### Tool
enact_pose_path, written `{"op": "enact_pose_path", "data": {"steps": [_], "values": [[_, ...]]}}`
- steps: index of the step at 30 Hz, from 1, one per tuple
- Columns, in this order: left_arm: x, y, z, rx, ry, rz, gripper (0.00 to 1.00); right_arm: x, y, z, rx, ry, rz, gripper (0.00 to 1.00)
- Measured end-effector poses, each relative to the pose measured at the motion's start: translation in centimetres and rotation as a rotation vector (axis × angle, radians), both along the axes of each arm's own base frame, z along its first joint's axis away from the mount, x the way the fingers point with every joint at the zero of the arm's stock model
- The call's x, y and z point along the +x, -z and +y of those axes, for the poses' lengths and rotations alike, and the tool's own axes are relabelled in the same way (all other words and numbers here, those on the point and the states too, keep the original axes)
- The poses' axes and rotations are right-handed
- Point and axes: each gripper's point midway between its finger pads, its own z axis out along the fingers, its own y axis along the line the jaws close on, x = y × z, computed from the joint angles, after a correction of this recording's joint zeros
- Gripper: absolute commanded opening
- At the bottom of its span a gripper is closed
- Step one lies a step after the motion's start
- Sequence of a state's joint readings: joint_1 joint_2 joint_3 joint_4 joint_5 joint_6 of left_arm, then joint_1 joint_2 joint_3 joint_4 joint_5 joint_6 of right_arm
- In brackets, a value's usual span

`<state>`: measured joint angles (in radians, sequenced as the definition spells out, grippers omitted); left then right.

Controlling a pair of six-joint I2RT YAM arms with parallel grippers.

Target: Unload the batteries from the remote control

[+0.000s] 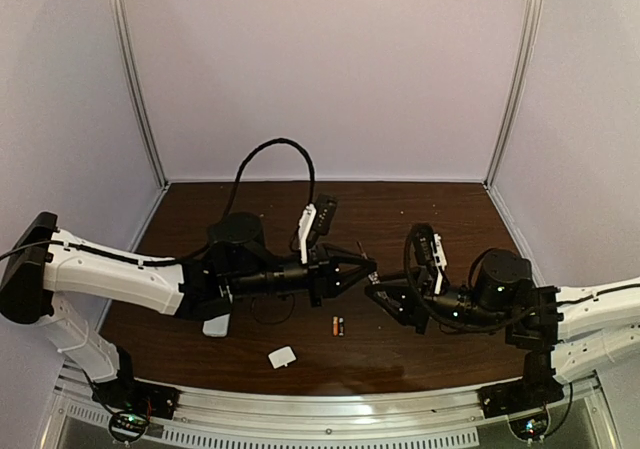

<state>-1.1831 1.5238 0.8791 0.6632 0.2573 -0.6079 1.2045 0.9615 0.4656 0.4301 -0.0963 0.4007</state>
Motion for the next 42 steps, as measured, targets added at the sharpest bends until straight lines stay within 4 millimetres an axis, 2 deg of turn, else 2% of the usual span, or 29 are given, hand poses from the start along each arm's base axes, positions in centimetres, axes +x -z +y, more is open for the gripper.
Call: {"op": "enact_pose_path", "data": {"steps": [4, 8, 12, 16, 18, 20, 23, 26, 27, 32, 36, 42], "values": [[1.4, 1.4, 0.7, 0.081, -0.087, -0.027, 0.00, 0.8, 0.1, -0.3, -0.018, 0.052, 0.041, 0.73], [2.9, 2.1, 2.5, 0.181, -0.194, -0.065, 0.00, 1.6, 0.3, -0.9, -0.045, 0.115, 0.070, 0.99], [4.9, 1.3, 5.2, 0.281, -0.341, -0.127, 0.00, 2.6, 0.6, -1.9, -0.074, 0.189, 0.085, 1.00], [7.1, 0.2, 6.8, 0.385, -0.474, -0.217, 0.00, 3.2, 1.1, -2.7, -0.108, 0.242, 0.090, 1.00], [8.4, 0.4, 7.6, 0.471, -0.539, -0.281, 0.00, 3.4, 1.3, -3.0, -0.123, 0.262, 0.092, 1.00], [9.4, 1.4, 7.9, 0.569, -0.568, -0.332, 0.00, 3.5, 1.4, -3.2, -0.132, 0.274, 0.094, 1.00], [11.1, 3.9, 7.9, 0.739, -0.577, -0.400, 0.00, 3.6, 1.5, -3.5, -0.140, 0.286, 0.093, 1.00], [12.6, 7.4, 8.0, 0.907, -0.532, -0.449, 0.00, 3.6, 1.6, -3.6, -0.145, 0.288, 0.094, 1.00], [13.2, 9.1, 8.3, 0.975, -0.498, -0.460, 0.00, 3.6, 1.6, -3.6, -0.147, 0.288, 0.094, 1.00], [15.3, 14.4, 10.3, 1.177, -0.387, -0.479, 0.00, 3.6, 1.1, -4.0, -0.134, 0.292, 0.090, 1.00], [16.4, 17.9, 11.3, 1.289, -0.298, -0.479, 0.00, 3.6, 1.0, -4.1, -0.131, 0.296, 0.089, 1.00], [17.1, 22.5, 11.4, 1.428, -0.184, -0.503, 0.00, 3.6, 1.1, -4.1, -0.135, 0.295, 0.087, 1.00]]}}
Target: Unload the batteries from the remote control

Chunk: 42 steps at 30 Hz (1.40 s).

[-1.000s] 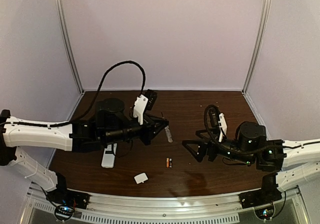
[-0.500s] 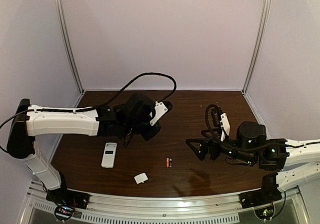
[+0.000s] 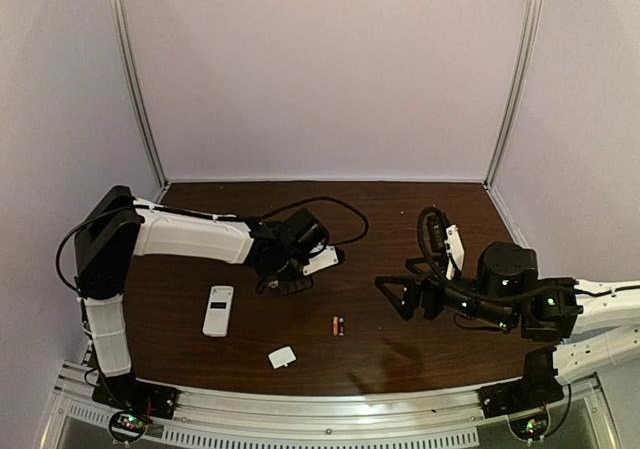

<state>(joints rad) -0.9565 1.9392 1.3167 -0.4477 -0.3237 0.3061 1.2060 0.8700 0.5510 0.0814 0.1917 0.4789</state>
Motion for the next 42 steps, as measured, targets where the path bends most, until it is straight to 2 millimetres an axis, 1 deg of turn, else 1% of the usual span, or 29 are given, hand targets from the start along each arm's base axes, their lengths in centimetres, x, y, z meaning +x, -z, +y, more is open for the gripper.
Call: {"op": "enact_pose_path", "data": {"steps": [3, 6, 8, 10, 15, 18, 20, 21, 22, 23, 26, 29, 31, 34, 37, 39, 42], "values": [[0.6, 0.9, -0.4, 0.053, 0.018, -0.003, 0.00, 0.0, 0.0, 0.0, -0.001, 0.000, 0.000, 1.00], [1.2, 1.2, -0.5, 0.087, 0.023, -0.017, 0.00, 0.0, 0.0, 0.0, -0.002, -0.001, 0.000, 1.00], [1.4, 1.3, -0.4, 0.105, 0.024, -0.022, 0.13, 0.0, 0.0, 0.0, -0.002, 0.000, 0.000, 1.00], [1.5, 1.4, -0.4, 0.114, 0.028, -0.022, 0.24, 0.0, -0.1, -0.1, 0.001, 0.000, -0.001, 1.00], [1.3, 2.1, -0.3, 0.137, 0.033, -0.006, 0.47, -0.1, -0.4, -0.2, 0.012, 0.000, -0.005, 1.00], [1.2, 2.4, -0.2, 0.148, 0.036, 0.002, 0.58, -0.1, -0.4, -0.2, 0.012, 0.000, -0.005, 1.00], [1.2, 2.5, -0.1, 0.149, 0.032, 0.005, 0.67, -0.1, -0.4, -0.2, 0.012, 0.000, -0.005, 1.00], [1.2, 2.4, -0.1, 0.149, 0.031, 0.005, 0.76, -0.1, -0.4, -0.2, 0.012, 0.000, -0.005, 1.00], [1.2, 2.4, -0.2, 0.146, 0.028, 0.005, 0.89, -0.1, -0.4, -0.2, 0.012, 0.000, -0.005, 1.00], [1.3, 2.2, -0.3, 0.138, 0.024, 0.004, 0.96, -0.1, -0.4, -0.2, 0.012, -0.001, -0.005, 1.00], [1.5, 1.6, -0.6, 0.111, 0.013, -0.007, 0.97, -0.1, -0.4, -0.2, 0.011, 0.000, -0.005, 1.00], [1.6, -0.4, -0.8, 0.054, -0.004, -0.035, 0.97, -0.1, -0.4, -0.2, 0.011, 0.000, -0.005, 1.00], [1.8, -2.7, -0.8, -0.007, -0.021, -0.070, 0.97, -0.1, -0.4, -0.2, 0.011, 0.000, -0.005, 1.00], [2.4, -7.1, 0.0, -0.136, -0.065, -0.143, 0.97, -0.1, -0.4, -0.2, 0.011, 0.000, -0.006, 1.00], [3.5, -10.9, 2.1, -0.258, -0.137, -0.212, 0.97, 0.0, -0.3, -0.2, 0.007, 0.001, -0.005, 1.00], [4.5, -12.5, 3.9, -0.314, -0.196, -0.252, 0.97, 0.1, -0.1, -0.2, 0.000, 0.007, -0.004, 1.00], [6.3, -14.0, 7.8, -0.386, -0.315, -0.311, 0.97, 0.3, 0.2, -0.2, -0.011, 0.019, -0.003, 1.00]]}}
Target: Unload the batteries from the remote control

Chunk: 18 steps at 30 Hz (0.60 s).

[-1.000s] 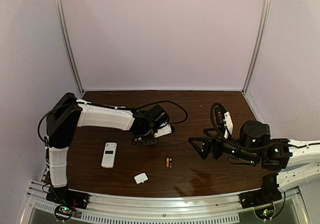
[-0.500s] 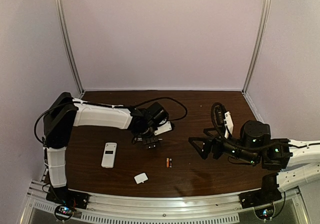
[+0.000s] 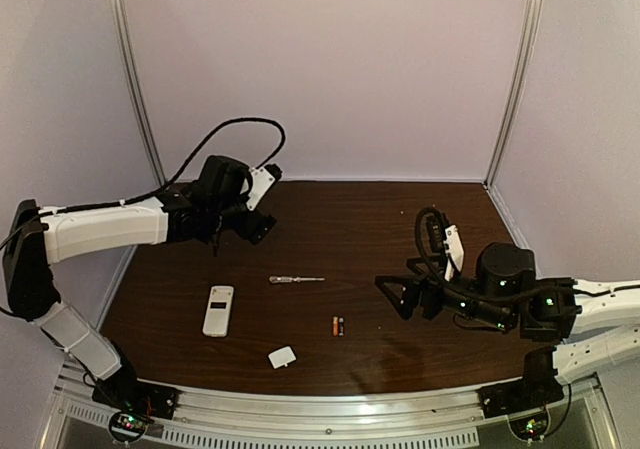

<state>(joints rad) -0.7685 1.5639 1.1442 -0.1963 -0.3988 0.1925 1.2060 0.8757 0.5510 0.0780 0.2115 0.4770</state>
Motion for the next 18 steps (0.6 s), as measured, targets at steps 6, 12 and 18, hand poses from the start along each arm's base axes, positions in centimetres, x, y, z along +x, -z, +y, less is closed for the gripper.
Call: {"op": "enact_pose_path", "data": {"steps": [6, 12, 18], "values": [[2.3, -1.2, 8.7, -0.144, -0.243, -0.075, 0.97, 0.4, 0.5, -0.1, -0.018, 0.023, 0.001, 1.00], [2.6, 0.9, 15.9, -0.276, -0.433, -0.115, 0.97, 0.8, 0.5, -0.3, -0.041, 0.054, 0.001, 1.00], [2.2, 3.8, 18.8, -0.293, -0.502, -0.123, 0.98, 1.4, 0.4, -0.8, -0.045, 0.097, -0.010, 1.00]]}}
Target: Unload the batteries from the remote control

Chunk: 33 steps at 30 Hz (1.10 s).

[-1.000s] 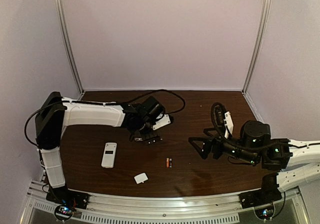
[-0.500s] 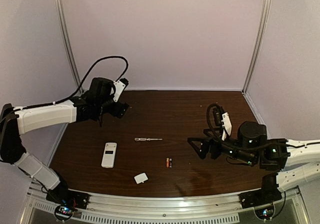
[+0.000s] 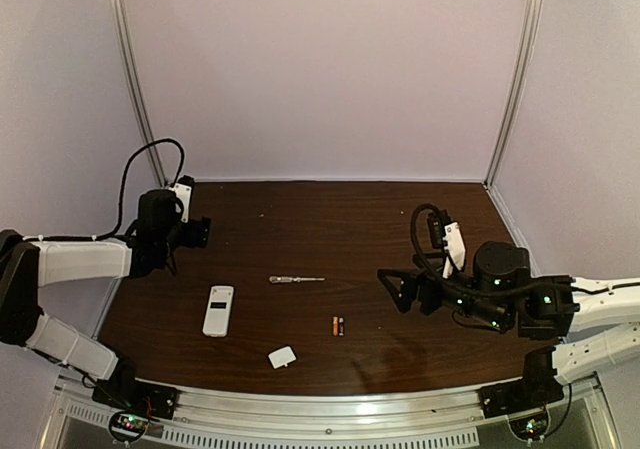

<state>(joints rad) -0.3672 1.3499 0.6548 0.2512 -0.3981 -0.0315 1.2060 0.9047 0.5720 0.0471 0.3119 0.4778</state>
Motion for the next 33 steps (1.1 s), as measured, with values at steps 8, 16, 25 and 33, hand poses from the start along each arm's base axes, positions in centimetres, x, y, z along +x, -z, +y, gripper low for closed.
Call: {"op": "enact_pose_path", "data": {"steps": [8, 16, 25, 33], "values": [[-1.4, 2.3, 4.3, 0.064, -0.069, -0.046, 0.97, 0.6, 0.8, -1.0, -0.004, 0.048, -0.040, 1.00], [-1.9, 2.6, 7.7, 0.015, -0.087, -0.160, 0.97, 0.8, 0.7, -2.7, 0.020, 0.099, -0.085, 1.00], [-0.8, 3.0, 8.7, -0.042, -0.058, -0.237, 0.95, 2.3, 0.5, -6.7, -0.038, 0.269, -0.247, 1.00], [-0.5, 3.8, 9.3, -0.108, -0.004, -0.252, 0.97, 5.5, -2.1, -14.7, -0.134, 0.607, -0.385, 1.00]]}}
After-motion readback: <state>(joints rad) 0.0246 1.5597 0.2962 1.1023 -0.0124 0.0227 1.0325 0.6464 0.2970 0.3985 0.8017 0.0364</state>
